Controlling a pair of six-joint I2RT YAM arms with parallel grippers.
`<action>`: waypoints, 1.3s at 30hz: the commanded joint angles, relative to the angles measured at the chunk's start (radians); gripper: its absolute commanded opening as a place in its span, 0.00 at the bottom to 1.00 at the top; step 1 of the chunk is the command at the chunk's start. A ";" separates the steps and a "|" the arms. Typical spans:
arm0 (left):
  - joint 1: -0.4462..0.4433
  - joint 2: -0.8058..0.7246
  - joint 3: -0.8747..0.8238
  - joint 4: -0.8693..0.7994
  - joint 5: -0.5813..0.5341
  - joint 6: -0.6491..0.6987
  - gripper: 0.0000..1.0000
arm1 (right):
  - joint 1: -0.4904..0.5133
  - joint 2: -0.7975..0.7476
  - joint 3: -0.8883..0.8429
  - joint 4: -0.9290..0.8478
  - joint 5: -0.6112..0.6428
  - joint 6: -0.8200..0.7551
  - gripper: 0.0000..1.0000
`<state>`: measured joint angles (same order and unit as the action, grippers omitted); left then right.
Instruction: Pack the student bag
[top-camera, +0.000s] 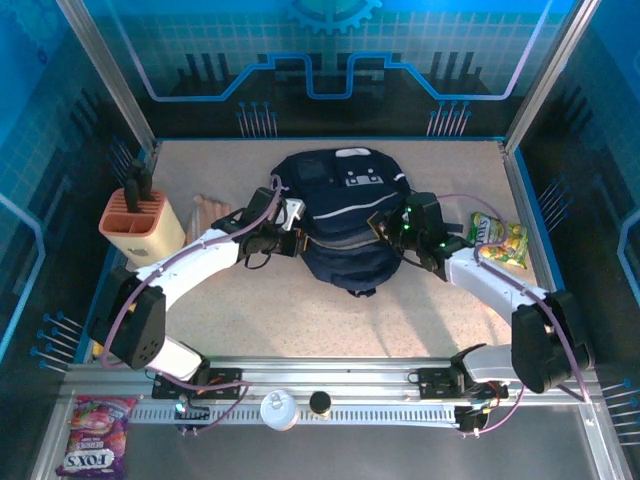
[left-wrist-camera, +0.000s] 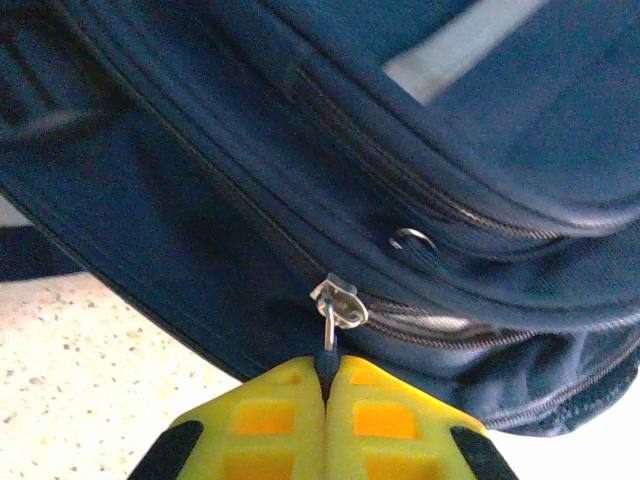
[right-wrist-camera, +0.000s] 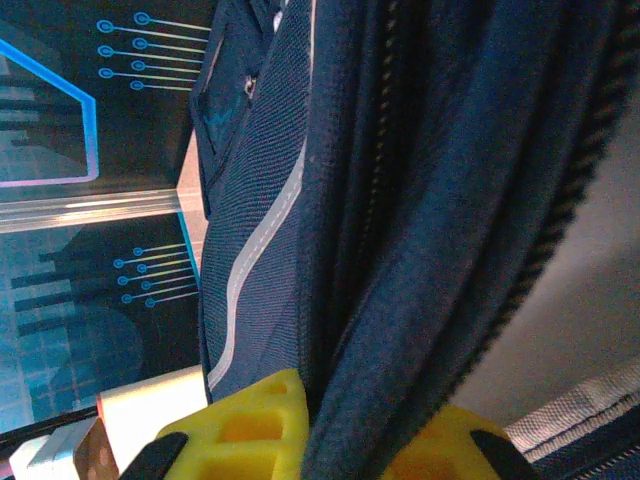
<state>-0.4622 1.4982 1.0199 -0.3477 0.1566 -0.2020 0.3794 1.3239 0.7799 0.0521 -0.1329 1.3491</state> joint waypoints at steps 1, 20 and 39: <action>0.053 0.030 0.060 -0.046 -0.095 0.020 0.00 | -0.045 -0.072 -0.006 -0.056 0.111 -0.049 0.07; 0.142 0.340 0.407 -0.035 -0.027 0.030 0.14 | -0.067 -0.019 0.030 -0.035 -0.003 -0.091 0.09; 0.294 0.060 0.138 -0.208 -0.428 -0.196 0.64 | -0.089 -0.093 0.082 -0.345 0.154 -0.327 0.80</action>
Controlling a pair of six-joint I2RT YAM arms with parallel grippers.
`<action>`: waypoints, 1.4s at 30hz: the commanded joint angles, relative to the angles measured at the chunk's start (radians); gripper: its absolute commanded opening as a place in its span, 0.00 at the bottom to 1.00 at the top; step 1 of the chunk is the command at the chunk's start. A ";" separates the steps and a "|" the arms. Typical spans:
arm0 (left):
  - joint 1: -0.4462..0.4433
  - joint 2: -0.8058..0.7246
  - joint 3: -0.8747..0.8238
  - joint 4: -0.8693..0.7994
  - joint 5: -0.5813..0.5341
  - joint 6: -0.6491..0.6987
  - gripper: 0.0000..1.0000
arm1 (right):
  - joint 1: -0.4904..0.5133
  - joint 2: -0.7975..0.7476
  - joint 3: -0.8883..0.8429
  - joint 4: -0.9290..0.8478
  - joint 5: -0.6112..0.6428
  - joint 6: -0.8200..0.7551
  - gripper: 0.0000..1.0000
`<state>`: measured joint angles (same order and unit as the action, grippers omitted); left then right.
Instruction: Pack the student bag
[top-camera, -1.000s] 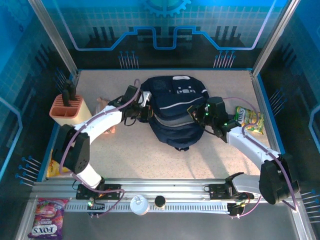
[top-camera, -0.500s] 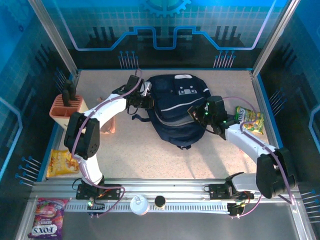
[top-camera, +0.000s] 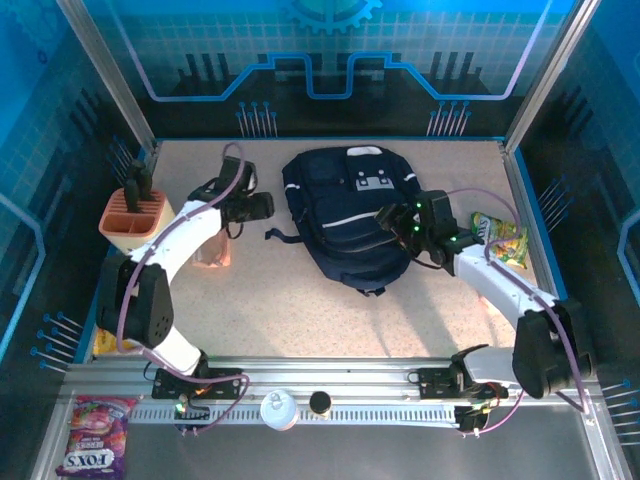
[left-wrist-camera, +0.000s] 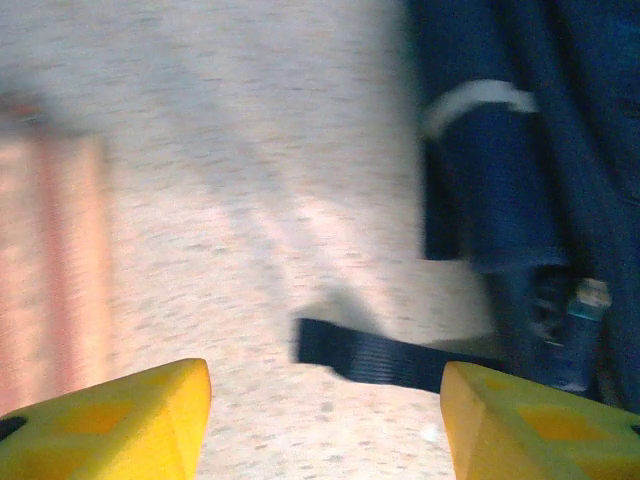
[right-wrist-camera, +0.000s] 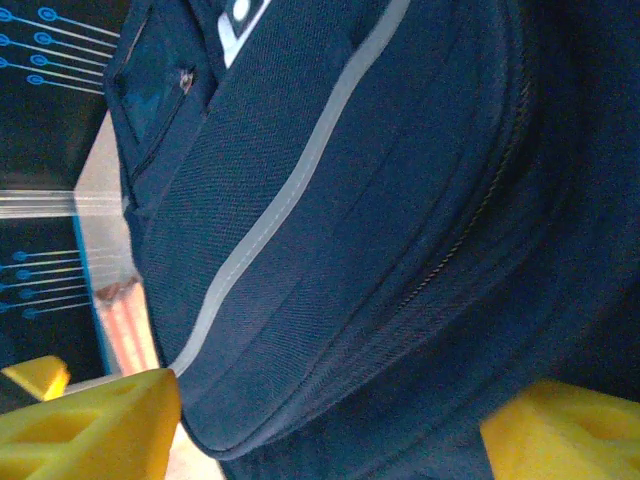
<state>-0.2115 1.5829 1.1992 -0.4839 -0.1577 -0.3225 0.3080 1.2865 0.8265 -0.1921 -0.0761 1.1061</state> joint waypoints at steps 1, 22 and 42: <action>0.062 -0.025 -0.047 -0.080 -0.120 -0.088 0.64 | -0.018 -0.072 0.037 -0.123 0.121 -0.098 0.81; 0.234 0.259 0.138 -0.195 -0.098 -0.109 0.51 | -0.021 -0.142 0.040 -0.144 0.188 -0.159 0.85; 0.227 0.139 0.110 -0.174 0.151 -0.116 0.00 | 0.006 -0.071 0.047 -0.035 0.045 -0.249 0.89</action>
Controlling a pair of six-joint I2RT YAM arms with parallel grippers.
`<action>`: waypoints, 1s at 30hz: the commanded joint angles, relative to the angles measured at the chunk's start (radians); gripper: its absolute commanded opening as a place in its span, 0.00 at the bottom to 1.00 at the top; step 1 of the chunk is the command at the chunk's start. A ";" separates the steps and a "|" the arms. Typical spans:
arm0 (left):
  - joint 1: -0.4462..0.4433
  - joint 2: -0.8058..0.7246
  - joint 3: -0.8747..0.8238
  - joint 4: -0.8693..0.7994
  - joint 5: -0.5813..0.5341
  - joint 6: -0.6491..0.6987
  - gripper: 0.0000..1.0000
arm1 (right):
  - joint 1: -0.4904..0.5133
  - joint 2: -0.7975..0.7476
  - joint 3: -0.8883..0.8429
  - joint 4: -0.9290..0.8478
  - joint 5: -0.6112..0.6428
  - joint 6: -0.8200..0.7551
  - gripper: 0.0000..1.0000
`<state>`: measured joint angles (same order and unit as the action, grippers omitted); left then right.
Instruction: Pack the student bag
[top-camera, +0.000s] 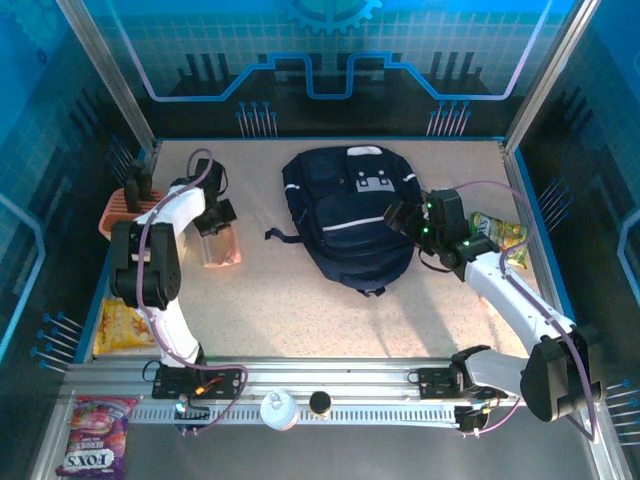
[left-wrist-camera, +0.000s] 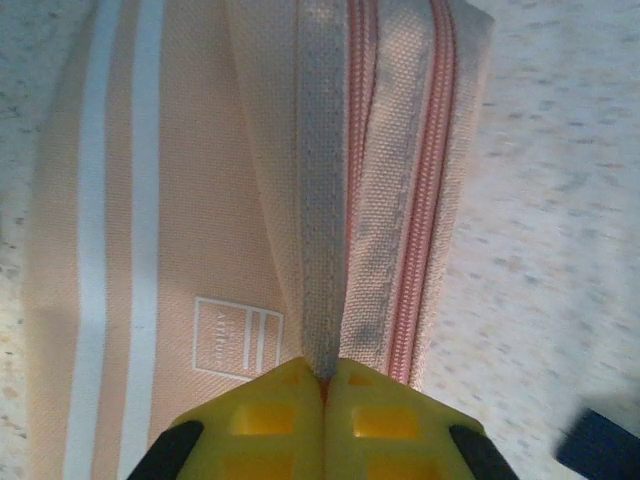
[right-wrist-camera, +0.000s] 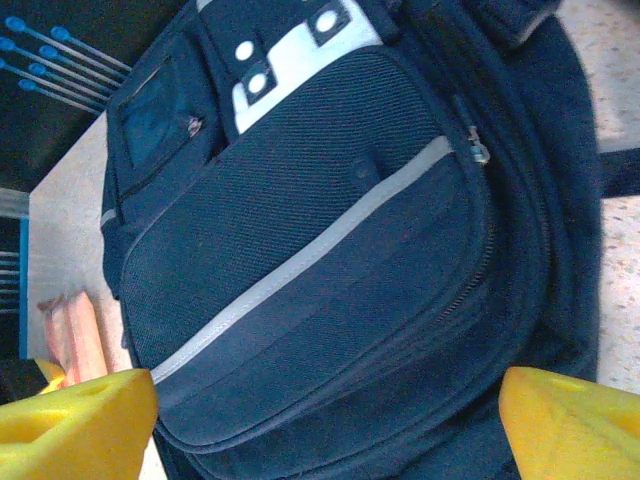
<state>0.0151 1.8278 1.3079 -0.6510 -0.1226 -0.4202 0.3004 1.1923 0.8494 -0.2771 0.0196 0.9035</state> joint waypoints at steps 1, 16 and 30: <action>-0.005 -0.138 -0.007 0.006 0.150 -0.035 0.00 | 0.024 0.033 0.024 0.064 -0.062 -0.056 0.89; -0.160 -0.338 -0.086 0.531 0.604 -0.600 0.00 | 0.174 0.095 0.065 0.315 -0.211 -0.141 1.00; -0.276 -0.288 -0.126 0.774 0.583 -0.867 0.00 | 0.301 0.186 0.127 0.494 -0.339 -0.165 1.00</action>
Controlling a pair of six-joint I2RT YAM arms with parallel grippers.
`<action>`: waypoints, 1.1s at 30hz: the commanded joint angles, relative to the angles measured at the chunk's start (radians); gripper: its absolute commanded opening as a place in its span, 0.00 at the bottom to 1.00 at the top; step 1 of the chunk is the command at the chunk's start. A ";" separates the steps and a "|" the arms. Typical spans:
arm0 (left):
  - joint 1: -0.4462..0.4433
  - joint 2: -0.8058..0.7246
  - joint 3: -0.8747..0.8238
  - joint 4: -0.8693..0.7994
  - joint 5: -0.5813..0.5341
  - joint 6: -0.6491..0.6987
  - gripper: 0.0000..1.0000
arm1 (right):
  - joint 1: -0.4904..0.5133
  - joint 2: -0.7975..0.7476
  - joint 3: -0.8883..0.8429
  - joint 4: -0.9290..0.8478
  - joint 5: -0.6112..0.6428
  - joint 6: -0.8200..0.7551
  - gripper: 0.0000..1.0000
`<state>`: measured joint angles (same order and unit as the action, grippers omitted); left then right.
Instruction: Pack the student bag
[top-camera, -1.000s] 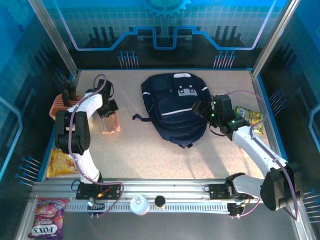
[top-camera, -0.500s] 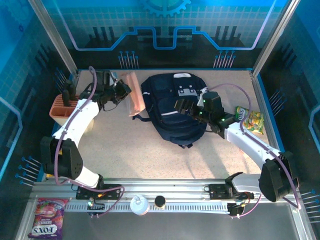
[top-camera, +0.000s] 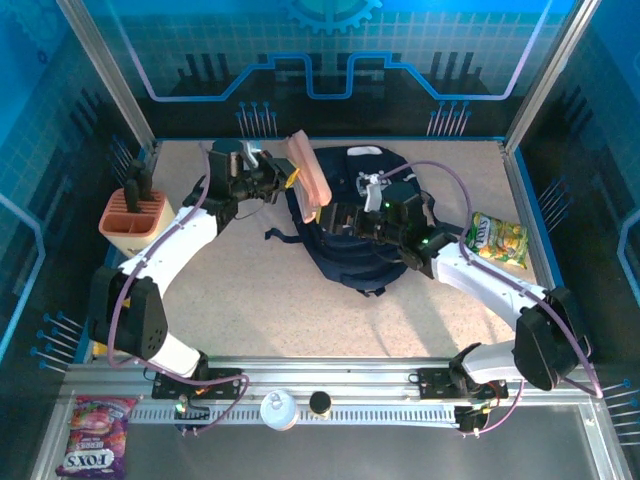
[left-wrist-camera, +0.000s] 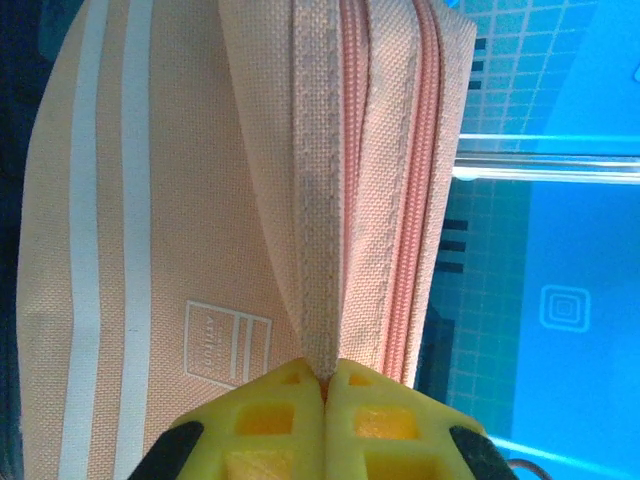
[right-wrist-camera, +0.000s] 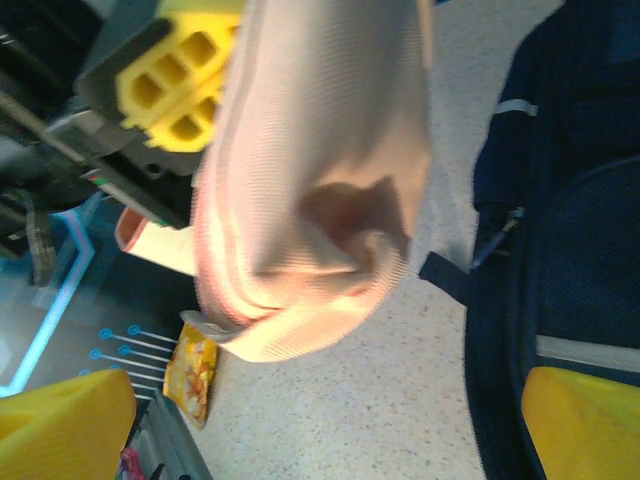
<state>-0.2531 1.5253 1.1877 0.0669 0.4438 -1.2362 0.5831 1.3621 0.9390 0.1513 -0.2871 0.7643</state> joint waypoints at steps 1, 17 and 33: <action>-0.012 0.017 -0.002 0.044 0.012 -0.049 0.00 | 0.022 0.019 0.041 0.067 -0.024 -0.030 1.00; -0.037 0.054 0.032 -0.016 0.042 -0.043 0.00 | 0.038 0.208 0.269 -0.141 0.116 -0.238 0.83; -0.012 -0.074 -0.036 -0.029 -0.077 0.179 0.70 | -0.075 0.080 0.130 -0.085 0.138 -0.155 0.19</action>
<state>-0.2714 1.5257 1.1591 0.0490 0.4244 -1.1793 0.5591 1.5234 1.1088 0.0284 -0.1646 0.5667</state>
